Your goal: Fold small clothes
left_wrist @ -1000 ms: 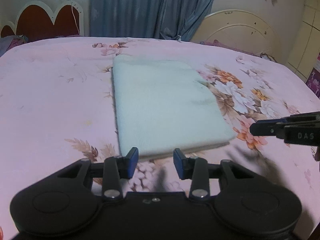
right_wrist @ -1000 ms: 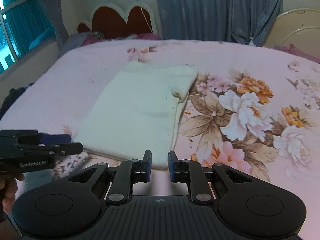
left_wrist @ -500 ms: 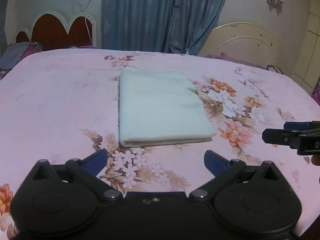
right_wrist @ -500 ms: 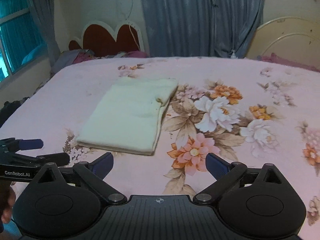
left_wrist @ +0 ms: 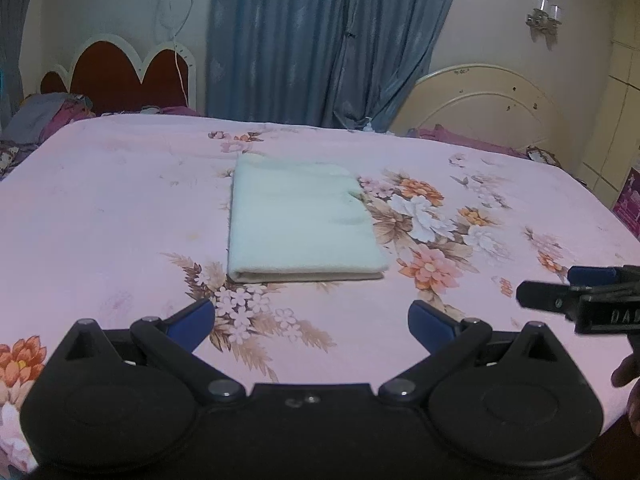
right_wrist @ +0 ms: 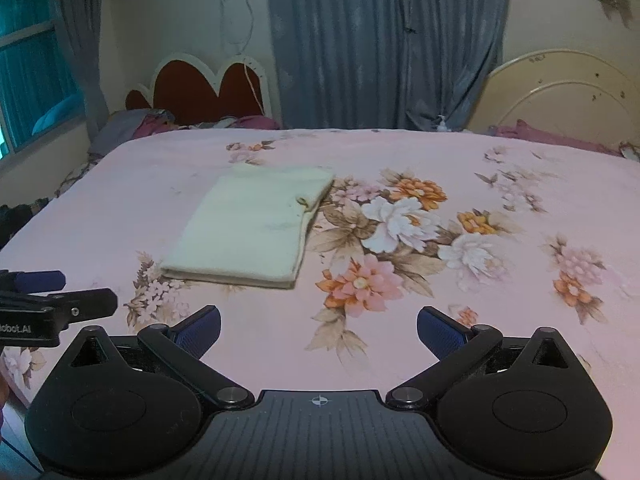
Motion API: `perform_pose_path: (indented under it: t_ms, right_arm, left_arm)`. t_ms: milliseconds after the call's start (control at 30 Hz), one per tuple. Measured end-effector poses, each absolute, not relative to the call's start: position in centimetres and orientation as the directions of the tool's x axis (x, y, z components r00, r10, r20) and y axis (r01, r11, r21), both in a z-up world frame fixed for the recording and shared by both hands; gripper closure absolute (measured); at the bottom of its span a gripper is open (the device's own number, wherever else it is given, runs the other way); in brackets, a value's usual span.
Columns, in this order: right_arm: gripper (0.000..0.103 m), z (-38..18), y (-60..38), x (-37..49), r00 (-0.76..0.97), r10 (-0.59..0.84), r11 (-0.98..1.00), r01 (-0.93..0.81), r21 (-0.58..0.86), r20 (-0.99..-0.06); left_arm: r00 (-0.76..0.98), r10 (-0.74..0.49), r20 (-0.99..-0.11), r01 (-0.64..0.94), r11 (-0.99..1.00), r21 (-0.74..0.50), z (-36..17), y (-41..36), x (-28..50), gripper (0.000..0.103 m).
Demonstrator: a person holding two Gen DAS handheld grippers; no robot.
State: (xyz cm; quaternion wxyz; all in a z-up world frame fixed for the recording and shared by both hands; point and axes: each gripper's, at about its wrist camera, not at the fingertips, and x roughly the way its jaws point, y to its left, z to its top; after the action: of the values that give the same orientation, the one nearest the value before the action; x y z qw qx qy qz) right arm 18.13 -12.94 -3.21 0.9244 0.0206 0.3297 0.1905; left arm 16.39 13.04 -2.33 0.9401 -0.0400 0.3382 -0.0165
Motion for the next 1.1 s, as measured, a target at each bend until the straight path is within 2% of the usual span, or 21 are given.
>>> perform_pose_path:
  t_ms: [467,667,1100]
  right_arm:
    - [0.000,1.0,-15.9,10.8,0.775,0.339,0.940,-0.292,0.174,-0.534]
    - [0.000,1.8,-15.8,9.4,0.775,0.346,0.938,-0.300,0.175,-0.528]
    - [0.000,1.5,-14.2,8.6,0.763,0.358,0.930,-0.340,0.137,-0.538]
  left_arm:
    - [0.794,-0.096,-0.601,0.027,0.992,-0.123,1.2,11.1,10.9,0.001]
    - [0.790,-0.104,-0.604,0.005,0.987,-0.163,1.7,11.8,9.2,0.001]
    - [0.795,-0.100,-0.598,0.006,0.988,-0.157,1.8,12.1,8.5,0.001]
